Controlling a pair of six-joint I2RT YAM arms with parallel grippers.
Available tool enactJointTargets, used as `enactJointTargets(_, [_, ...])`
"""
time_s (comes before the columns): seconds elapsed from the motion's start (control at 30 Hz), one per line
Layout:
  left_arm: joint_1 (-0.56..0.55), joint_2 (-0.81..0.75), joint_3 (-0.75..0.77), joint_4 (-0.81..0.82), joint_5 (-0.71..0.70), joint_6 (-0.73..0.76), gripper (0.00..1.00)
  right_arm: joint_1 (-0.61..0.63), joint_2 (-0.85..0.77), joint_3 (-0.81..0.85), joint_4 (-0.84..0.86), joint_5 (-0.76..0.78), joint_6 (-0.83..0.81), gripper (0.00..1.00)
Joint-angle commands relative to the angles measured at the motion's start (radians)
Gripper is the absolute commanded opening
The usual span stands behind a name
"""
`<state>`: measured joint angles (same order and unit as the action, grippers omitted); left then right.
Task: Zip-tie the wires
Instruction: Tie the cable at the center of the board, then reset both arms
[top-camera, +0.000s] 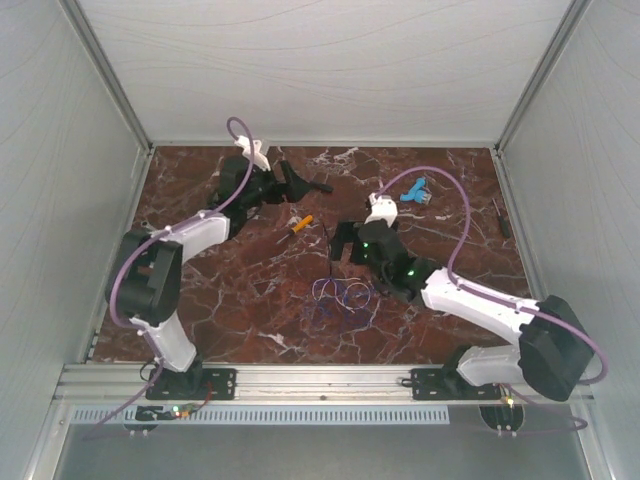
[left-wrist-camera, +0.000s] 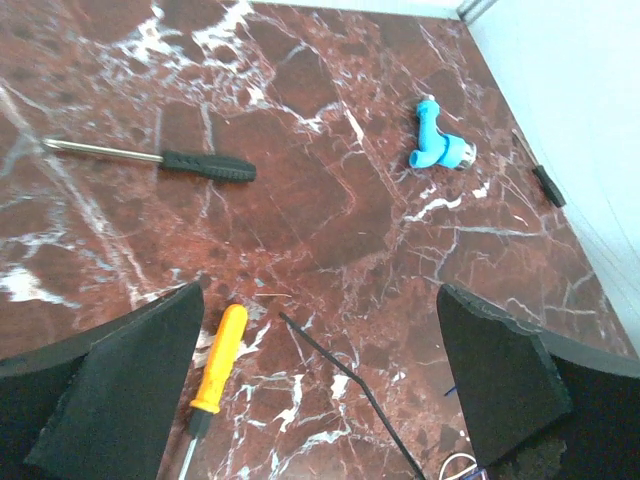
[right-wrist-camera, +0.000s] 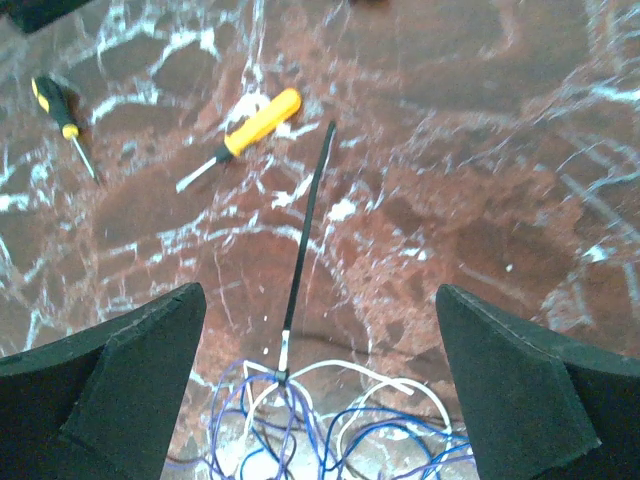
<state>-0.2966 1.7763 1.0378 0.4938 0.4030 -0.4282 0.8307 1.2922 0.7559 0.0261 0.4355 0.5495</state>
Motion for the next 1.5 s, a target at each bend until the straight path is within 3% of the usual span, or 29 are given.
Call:
enactJointTargets(0.0, [-0.003,-0.121,0.01,-0.095,-0.121,0.083,1.0,-0.077,-0.064,0.032,-0.009,-0.067,-0.078,0.98])
enactJointTargets(0.17, [-0.003,-0.281,-0.04,-0.201,-0.273,0.113,1.0,-0.145,-0.103,0.076,-0.015,-0.08,-0.175,0.98])
enactJointTargets(0.43, [-0.004,-0.623,-0.304,-0.183,-0.515,0.228,1.0,-0.341,-0.218,-0.002,0.13,-0.076,-0.379,0.98])
enactJointTargets(0.63, [-0.005,-0.746,-0.57,0.019,-0.615,0.34,1.0,-0.424,-0.254,-0.19,0.329,-0.002,-0.482,0.98])
enactJointTargets(0.73, [-0.004,-0.764,-0.689,0.116,-0.668,0.421,1.0,-0.436,-0.231,-0.285,0.453,0.018,-0.617,0.98])
enactJointTargets(0.87, [-0.003,-0.749,-0.828,0.322,-0.733,0.498,0.99,-0.524,-0.188,-0.44,0.696,-0.097,-0.733,0.98])
enactJointTargets(1.1, [0.061,-0.506,-0.924,0.719,-0.607,0.535,0.99,-0.682,0.01,-0.541,0.942,-0.234,-0.637,0.98])
enactJointTargets(1.27, [0.125,-0.394,-0.887,0.811,-0.464,0.603,0.99,-0.794,0.186,-0.521,1.091,-0.434,-0.551,0.98])
enactJointTargets(1.33, [0.155,-0.396,-0.851,0.725,-0.403,0.574,0.99,-0.84,0.304,-0.525,1.264,-0.479,-0.504,0.98])
enactJointTargets(1.4, [0.212,-0.337,-0.861,0.826,-0.29,0.523,0.99,-0.858,0.264,-0.48,1.087,-0.523,-0.5,0.98])
enactJointTargets(1.43, [0.246,-0.287,-0.888,0.925,-0.286,0.485,0.99,-0.859,0.295,-0.473,1.136,-0.551,-0.502,0.98])
enactJointTargets(1.47, [0.295,-0.221,-0.909,1.035,-0.262,0.428,0.99,-0.859,0.276,-0.466,1.078,-0.563,-0.511,0.98])
